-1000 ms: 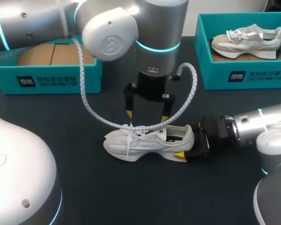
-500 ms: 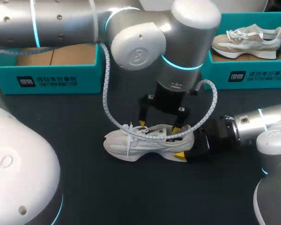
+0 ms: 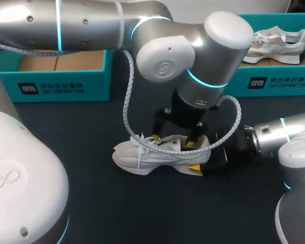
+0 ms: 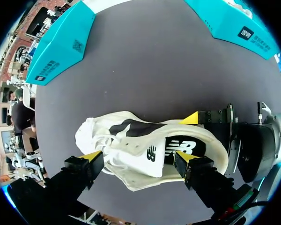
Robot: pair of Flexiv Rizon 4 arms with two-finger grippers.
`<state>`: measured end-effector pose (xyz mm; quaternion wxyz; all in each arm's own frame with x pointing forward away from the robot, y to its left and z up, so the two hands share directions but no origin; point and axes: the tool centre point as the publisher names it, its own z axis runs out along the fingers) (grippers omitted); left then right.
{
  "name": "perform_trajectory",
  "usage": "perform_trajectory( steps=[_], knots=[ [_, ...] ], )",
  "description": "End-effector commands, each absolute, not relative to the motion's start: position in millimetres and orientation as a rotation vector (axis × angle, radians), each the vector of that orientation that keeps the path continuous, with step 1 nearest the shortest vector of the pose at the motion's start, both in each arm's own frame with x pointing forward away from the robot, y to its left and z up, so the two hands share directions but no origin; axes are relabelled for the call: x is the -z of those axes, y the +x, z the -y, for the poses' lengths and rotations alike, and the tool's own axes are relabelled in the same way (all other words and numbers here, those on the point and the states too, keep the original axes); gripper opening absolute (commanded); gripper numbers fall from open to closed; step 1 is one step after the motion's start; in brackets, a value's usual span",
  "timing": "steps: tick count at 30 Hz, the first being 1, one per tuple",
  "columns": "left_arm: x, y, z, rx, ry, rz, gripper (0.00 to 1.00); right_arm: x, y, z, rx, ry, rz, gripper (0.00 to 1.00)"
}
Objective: Take the shoe out of the shoebox, open the shoe tongue, remove and reinsert the insole, then place the shoe into the shoebox
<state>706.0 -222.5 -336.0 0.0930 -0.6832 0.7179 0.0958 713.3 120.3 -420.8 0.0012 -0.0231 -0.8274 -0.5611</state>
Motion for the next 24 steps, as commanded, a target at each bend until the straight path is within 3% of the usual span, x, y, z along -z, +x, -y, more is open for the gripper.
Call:
perform_trajectory(
  steps=[1,24],
  knots=[
    [344.6,705.0,227.9,-0.313,-2.012,-2.112,1.0,426.6,713.6,-123.6,1.755,-0.075,2.602,0.0],
    [348.1,703.7,192.1,-0.416,-2.008,-1.995,1.0,426.6,713.6,-123.6,1.755,-0.075,2.602,0.0]
  ],
)
